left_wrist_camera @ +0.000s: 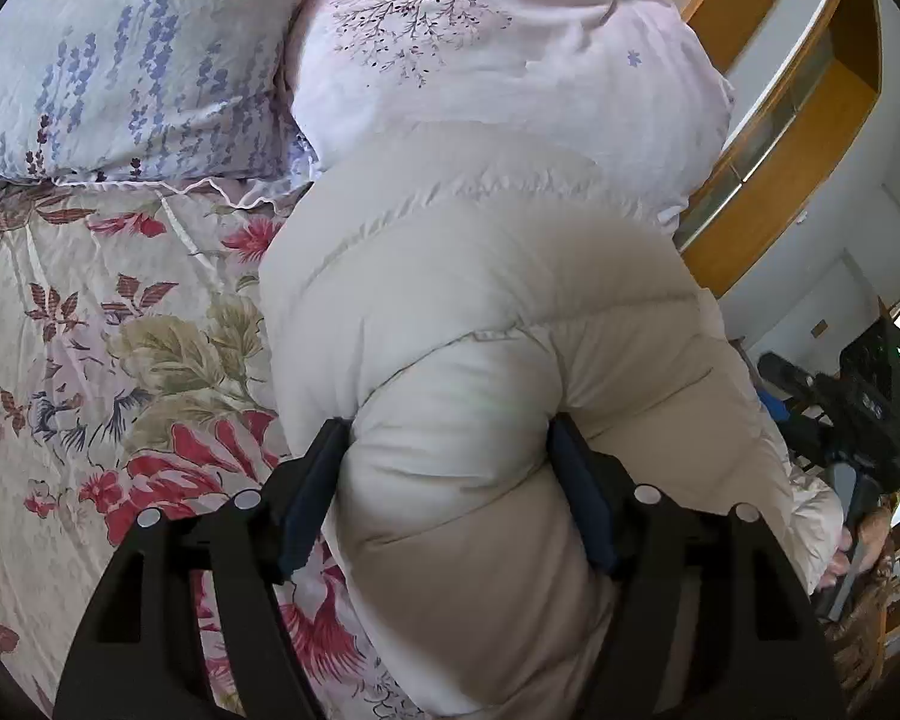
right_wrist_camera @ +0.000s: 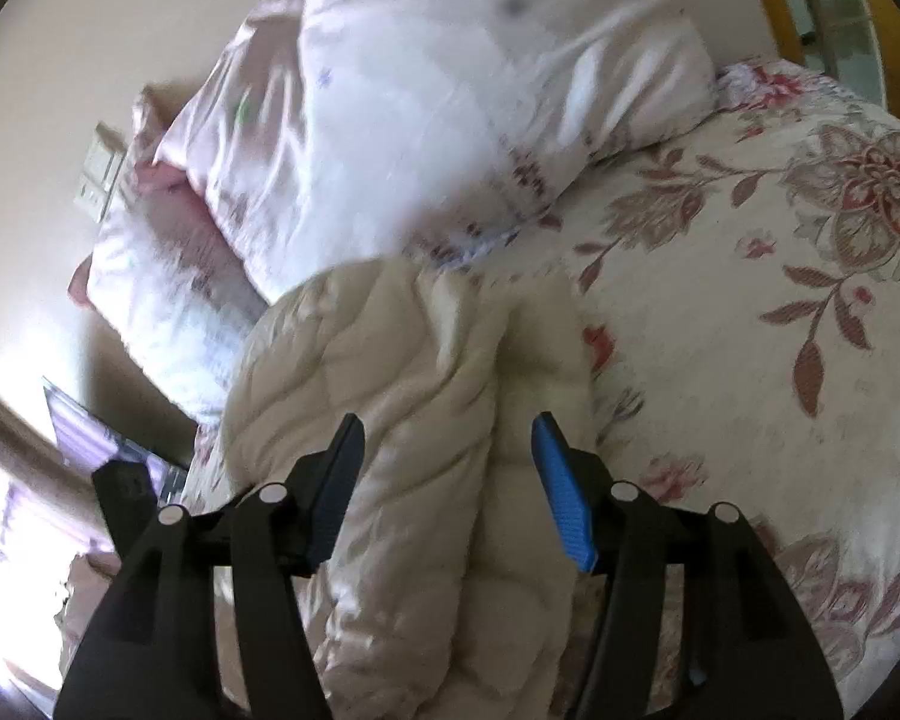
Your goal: Fold large clothes
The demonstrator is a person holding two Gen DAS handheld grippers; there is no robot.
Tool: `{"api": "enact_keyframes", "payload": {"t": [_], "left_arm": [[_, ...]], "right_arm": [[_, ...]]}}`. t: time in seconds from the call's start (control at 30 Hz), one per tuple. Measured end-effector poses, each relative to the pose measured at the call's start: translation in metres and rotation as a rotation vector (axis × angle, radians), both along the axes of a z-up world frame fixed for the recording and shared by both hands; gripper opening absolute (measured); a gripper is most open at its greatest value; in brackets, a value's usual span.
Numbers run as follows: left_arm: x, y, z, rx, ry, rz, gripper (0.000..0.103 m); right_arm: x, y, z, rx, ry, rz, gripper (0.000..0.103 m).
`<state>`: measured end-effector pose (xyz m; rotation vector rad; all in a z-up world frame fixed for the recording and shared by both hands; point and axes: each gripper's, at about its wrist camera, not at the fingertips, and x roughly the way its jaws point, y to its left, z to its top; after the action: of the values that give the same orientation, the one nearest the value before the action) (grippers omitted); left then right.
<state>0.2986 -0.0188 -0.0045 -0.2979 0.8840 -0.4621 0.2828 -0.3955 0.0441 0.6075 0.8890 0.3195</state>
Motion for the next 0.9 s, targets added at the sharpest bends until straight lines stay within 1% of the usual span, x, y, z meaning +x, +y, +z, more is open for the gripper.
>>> {"api": "enact_keyframes", "payload": {"t": [0.03,0.07,0.1,0.13,0.17,0.2,0.27,0.37,0.43,0.5,0.57,0.6,0.67,0.77,0.83,0.9], "left_arm": [[0.000,0.000,0.000,-0.001,0.001,0.002,0.071],[0.000,0.000,0.000,-0.001,0.002,0.005,0.071],[-0.001,0.000,0.000,-0.002,0.001,0.007,0.071],[-0.003,0.001,0.002,-0.005,-0.004,0.012,0.071],[-0.006,0.002,0.005,-0.009,-0.014,0.016,0.071],[-0.013,0.003,0.011,-0.013,-0.032,0.020,0.071],[-0.024,0.006,0.022,-0.020,-0.077,0.017,0.070],[-0.047,0.007,0.041,-0.035,-0.148,-0.016,0.070],[-0.063,0.001,0.050,-0.012,-0.183,-0.057,0.070],[-0.074,-0.009,0.053,0.035,-0.194,-0.095,0.070],[-0.080,-0.021,0.051,0.118,-0.195,-0.110,0.070],[-0.081,-0.023,0.048,0.148,-0.192,-0.107,0.070],[-0.075,-0.023,0.042,0.163,-0.160,-0.092,0.070],[-0.061,-0.024,0.021,0.191,-0.094,-0.081,0.071],[-0.056,-0.025,0.012,0.185,-0.062,-0.076,0.072],[-0.058,-0.023,0.013,0.175,-0.059,-0.071,0.072]], "right_arm": [[0.000,0.005,-0.002,0.001,0.004,0.024,0.058],[0.001,0.011,-0.005,-0.007,0.012,0.049,0.042],[0.003,0.015,-0.008,-0.020,0.022,0.063,0.024],[0.003,0.019,-0.012,-0.041,0.032,0.060,0.022],[0.002,0.021,-0.013,-0.051,0.031,0.047,0.017],[0.000,0.020,-0.015,-0.053,0.032,0.032,0.015],[-0.003,0.017,-0.018,-0.046,0.039,0.000,0.015],[-0.009,0.015,-0.025,-0.050,0.054,-0.030,0.015],[-0.010,0.015,-0.031,-0.049,0.063,-0.042,0.015],[-0.010,0.015,-0.036,-0.046,0.064,-0.056,0.015],[-0.013,0.014,-0.040,-0.042,0.060,-0.069,0.015],[-0.015,0.014,-0.042,-0.035,0.055,-0.076,0.015],[-0.019,0.012,-0.047,-0.020,0.051,-0.088,0.015],[-0.024,0.009,-0.051,0.001,0.058,-0.098,0.016],[-0.026,0.010,-0.045,-0.036,0.062,-0.089,0.021],[-0.032,0.010,-0.031,-0.112,0.044,-0.107,0.037]]}}
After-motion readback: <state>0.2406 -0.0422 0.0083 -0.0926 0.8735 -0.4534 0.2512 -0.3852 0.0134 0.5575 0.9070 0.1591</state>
